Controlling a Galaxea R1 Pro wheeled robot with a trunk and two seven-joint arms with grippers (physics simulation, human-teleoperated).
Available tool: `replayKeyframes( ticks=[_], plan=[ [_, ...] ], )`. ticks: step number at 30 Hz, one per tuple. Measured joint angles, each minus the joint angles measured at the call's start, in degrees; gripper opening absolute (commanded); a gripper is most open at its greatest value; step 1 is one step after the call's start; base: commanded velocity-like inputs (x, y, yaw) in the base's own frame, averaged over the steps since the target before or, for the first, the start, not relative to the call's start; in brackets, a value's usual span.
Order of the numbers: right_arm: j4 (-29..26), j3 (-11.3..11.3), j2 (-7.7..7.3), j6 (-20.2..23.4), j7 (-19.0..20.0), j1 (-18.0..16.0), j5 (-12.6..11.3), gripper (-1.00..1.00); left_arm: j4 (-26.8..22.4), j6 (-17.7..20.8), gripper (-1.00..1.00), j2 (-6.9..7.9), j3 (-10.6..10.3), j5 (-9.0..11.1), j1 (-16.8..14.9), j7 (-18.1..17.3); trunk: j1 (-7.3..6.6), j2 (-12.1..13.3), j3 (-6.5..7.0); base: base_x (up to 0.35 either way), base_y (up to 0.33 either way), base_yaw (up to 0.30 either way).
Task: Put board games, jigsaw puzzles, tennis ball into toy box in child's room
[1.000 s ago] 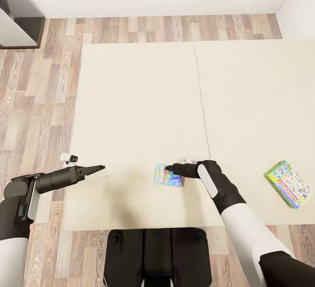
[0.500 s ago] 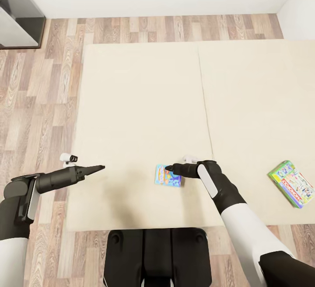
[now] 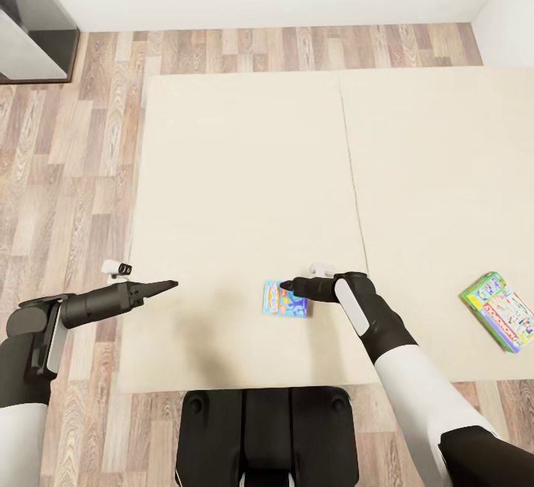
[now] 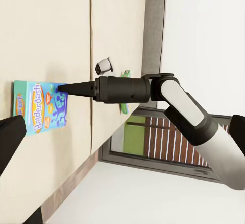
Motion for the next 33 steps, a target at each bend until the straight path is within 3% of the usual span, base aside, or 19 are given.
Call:
replayKeyframes(
  ticks=[33],
  plan=[
    [0.0,0.1,-0.01,-0.1,0.0,0.0,0.0,1.00,0.0,0.0,1.00,0.00,0.2,0.0,0.0,0.0,0.00,0.0,0.00,0.000,0.070,0.021]
  ],
)
